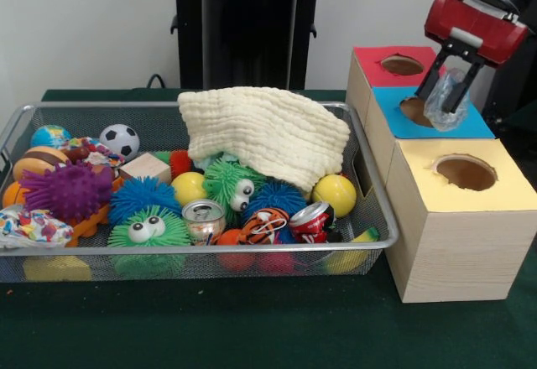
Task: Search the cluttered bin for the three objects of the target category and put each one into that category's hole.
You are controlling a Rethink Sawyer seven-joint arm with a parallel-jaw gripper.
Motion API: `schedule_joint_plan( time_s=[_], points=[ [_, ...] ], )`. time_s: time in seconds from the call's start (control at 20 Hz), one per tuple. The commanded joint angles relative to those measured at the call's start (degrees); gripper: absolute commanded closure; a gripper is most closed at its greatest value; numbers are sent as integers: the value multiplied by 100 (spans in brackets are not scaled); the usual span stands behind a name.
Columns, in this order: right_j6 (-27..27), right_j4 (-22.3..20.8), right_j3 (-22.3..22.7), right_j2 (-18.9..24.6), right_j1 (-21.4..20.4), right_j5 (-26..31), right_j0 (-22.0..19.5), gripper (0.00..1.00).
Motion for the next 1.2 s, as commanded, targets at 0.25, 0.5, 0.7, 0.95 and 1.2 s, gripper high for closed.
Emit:
schedule_joint_plan(
  time_s=[0.25,0.5,0.7,0.95,1.2],
  points=[
    [1841,413,648,432,246,-416,-36,100],
    [1725,442,670,438,235,-376,-38,100],
    [1606,420,583,331,307,-173,2,100],
    [1671,431,450,15,519,273,133,100],
    [1872,622,597,69,567,160,231,100]
  ],
)
